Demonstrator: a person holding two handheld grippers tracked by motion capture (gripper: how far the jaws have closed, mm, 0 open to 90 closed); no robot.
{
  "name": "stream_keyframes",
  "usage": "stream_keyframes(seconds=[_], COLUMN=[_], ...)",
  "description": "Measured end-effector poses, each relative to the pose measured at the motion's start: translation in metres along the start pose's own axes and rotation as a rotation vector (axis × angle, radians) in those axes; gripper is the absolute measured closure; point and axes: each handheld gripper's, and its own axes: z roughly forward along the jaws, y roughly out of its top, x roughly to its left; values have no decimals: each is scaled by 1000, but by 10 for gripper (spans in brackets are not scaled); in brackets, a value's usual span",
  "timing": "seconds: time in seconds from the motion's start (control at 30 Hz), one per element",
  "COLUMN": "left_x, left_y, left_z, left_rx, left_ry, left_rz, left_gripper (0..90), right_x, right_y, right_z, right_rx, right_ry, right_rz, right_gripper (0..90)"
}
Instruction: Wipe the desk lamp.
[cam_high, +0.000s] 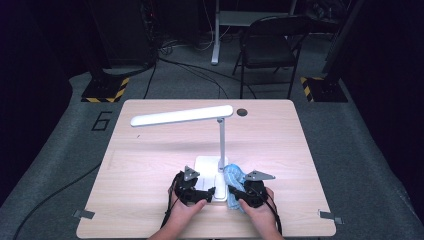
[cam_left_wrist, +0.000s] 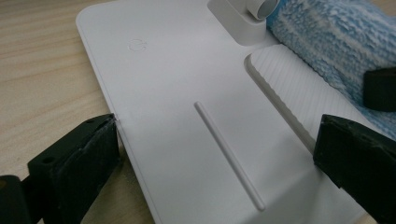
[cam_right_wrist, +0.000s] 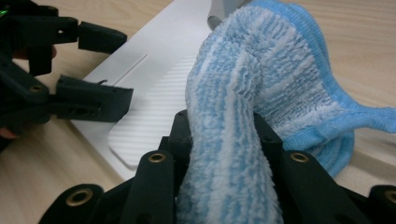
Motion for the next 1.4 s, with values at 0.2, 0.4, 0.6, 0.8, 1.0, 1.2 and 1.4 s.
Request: stream_keyframes(seconds=[0.2,0.4,0.6,0.8,1.0,1.2,1.4], left_x=[0,0,0,0,0,-1,0], left_y=[0,0,0,0,0,0,0], left_z=[0,0,0,0,0,1,1], left_rx=[0,-1,0,1,1,-13,-13], left_ry=[0,-4,1,2,3,3,3], left_rz=[0,-6,0,0,1,-25,-23], left_gripper=[3,3,3,5,5,11,16], right_x=[-6,-15,-17,-7,5,13,14], right_y=[8,15,19,16,6,-4,-11], right_z=[10,19,24,15,4,-8,-13], right_rx=[-29,-49,-68,-15,22,44,42], right_ry=[-40,-54,-60,-27,-11,35,60], right_rz=[-4,21,41,11,-56,-42,-52], right_gripper=[674,669,662,664,665,671,677])
